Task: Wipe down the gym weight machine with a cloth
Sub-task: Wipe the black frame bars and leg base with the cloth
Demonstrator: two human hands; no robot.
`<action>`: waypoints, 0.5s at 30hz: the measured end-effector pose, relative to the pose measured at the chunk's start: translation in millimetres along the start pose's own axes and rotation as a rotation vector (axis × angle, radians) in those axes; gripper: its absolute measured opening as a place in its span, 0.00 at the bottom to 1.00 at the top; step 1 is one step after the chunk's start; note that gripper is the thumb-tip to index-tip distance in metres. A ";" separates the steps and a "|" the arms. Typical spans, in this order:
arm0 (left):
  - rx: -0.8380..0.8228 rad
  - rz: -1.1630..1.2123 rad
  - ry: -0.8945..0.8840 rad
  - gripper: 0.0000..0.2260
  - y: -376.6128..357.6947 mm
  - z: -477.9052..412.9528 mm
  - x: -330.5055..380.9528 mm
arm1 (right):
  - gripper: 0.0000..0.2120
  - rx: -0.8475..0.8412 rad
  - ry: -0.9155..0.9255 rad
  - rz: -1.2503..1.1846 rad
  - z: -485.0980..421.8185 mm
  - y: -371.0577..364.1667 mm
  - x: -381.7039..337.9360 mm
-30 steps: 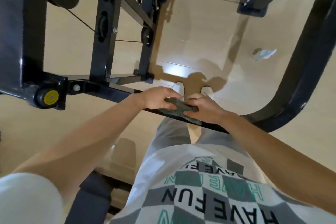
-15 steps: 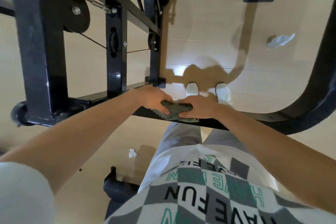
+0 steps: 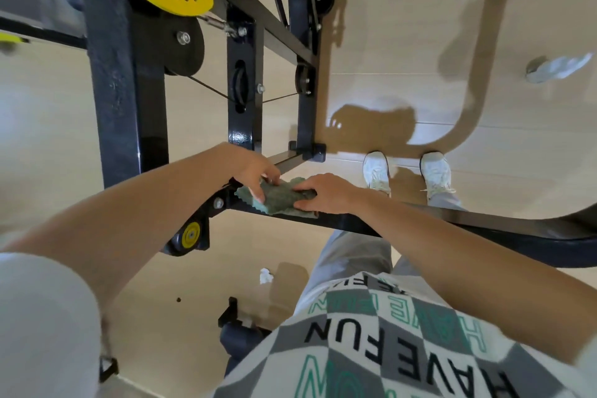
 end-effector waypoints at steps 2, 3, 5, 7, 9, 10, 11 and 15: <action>0.009 0.038 0.017 0.28 -5.9 0.4 -16.3 | 0.24 -0.014 0.008 -0.002 -9.7 -4.4 -6.9; 0.013 0.047 0.027 0.27 -9.0 1.0 -24.2 | 0.23 -0.022 0.013 -0.008 -14.0 -6.6 -10.8; 0.017 0.065 0.045 0.27 -15.2 1.5 -38.7 | 0.24 -0.035 0.011 -0.021 -21.5 -10.9 -17.3; 0.028 0.084 0.052 0.27 -20.3 2.1 -48.1 | 0.26 -0.043 0.001 -0.018 -26.0 -14.5 -21.5; 0.029 0.105 0.064 0.28 -24.3 1.0 -52.9 | 0.27 -0.043 -0.018 -0.014 -26.3 -16.4 -21.5; 0.024 0.114 0.071 0.28 -25.5 0.1 -53.1 | 0.28 -0.035 -0.026 -0.017 -24.7 -15.7 -20.3; 0.019 0.110 0.075 0.29 -25.6 -1.4 -52.0 | 0.28 -0.023 -0.034 -0.018 -21.7 -13.7 -18.7; 0.071 0.103 0.033 0.31 -15.8 -7.7 -30.0 | 0.26 0.032 -0.043 0.018 2.0 1.1 -7.7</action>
Point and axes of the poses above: each hand's wrist, its own z-axis away from the middle knuckle, its own y-axis out of the back of the hand, x = y × z, the point moved 9 cm from there along -z, towards the middle knuckle, and after that the axes turned 6 degrees about x, right-handed, at the moved point
